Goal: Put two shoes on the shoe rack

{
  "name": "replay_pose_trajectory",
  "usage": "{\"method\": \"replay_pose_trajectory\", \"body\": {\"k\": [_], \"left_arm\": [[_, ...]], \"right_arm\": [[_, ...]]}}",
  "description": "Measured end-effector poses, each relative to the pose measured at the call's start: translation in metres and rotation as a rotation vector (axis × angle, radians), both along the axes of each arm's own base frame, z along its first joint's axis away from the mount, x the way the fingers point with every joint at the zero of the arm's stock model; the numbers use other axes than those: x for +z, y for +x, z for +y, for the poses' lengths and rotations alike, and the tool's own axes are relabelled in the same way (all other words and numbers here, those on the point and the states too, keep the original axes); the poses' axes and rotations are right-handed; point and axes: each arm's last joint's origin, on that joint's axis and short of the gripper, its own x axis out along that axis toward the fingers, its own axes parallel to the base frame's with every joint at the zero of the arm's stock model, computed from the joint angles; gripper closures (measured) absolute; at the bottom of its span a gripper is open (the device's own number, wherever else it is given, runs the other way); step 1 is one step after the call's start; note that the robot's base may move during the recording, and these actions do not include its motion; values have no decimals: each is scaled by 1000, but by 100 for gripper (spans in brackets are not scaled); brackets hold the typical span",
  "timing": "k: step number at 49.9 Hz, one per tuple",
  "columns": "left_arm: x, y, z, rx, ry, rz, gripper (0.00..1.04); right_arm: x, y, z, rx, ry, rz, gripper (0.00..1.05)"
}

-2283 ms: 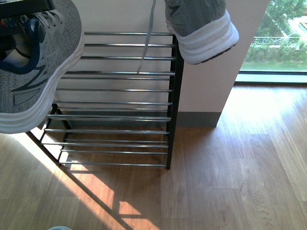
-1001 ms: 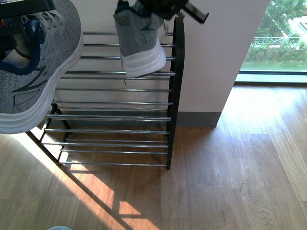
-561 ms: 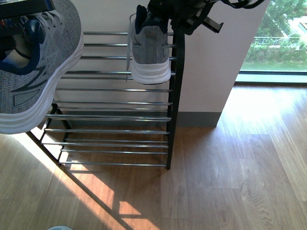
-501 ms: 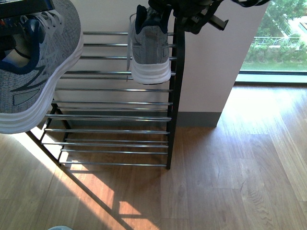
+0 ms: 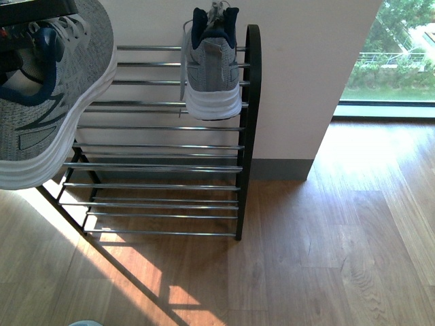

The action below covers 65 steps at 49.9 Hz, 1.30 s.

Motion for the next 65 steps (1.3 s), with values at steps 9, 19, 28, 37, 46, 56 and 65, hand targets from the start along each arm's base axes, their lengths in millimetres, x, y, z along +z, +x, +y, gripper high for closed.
{"method": "replay_pose_trajectory", "body": {"k": [9, 19, 28, 37, 46, 56, 65], "left_arm": [[0, 0, 0, 0, 0, 0, 103], [0, 0, 0, -1, 0, 0, 103], [0, 0, 0, 0, 0, 0, 103], [0, 0, 0, -1, 0, 0, 103], [0, 0, 0, 0, 0, 0, 103], [0, 0, 0, 86, 31, 34, 103], [2, 41, -8, 112, -74, 139, 103]], "right_arm": [[-11, -60, -65, -79, -52, -120, 9], [-24, -77, -73, -367, -233, -245, 33], [-45, -101, -86, -394, -286, -245, 69], [-56, -118, -85, -387, -295, -254, 103], [-63, -129, -85, -386, -301, -251, 103], [-70, -143, -85, -386, -300, -253, 103], [-77, -151, -85, -388, -297, -269, 103]]}}
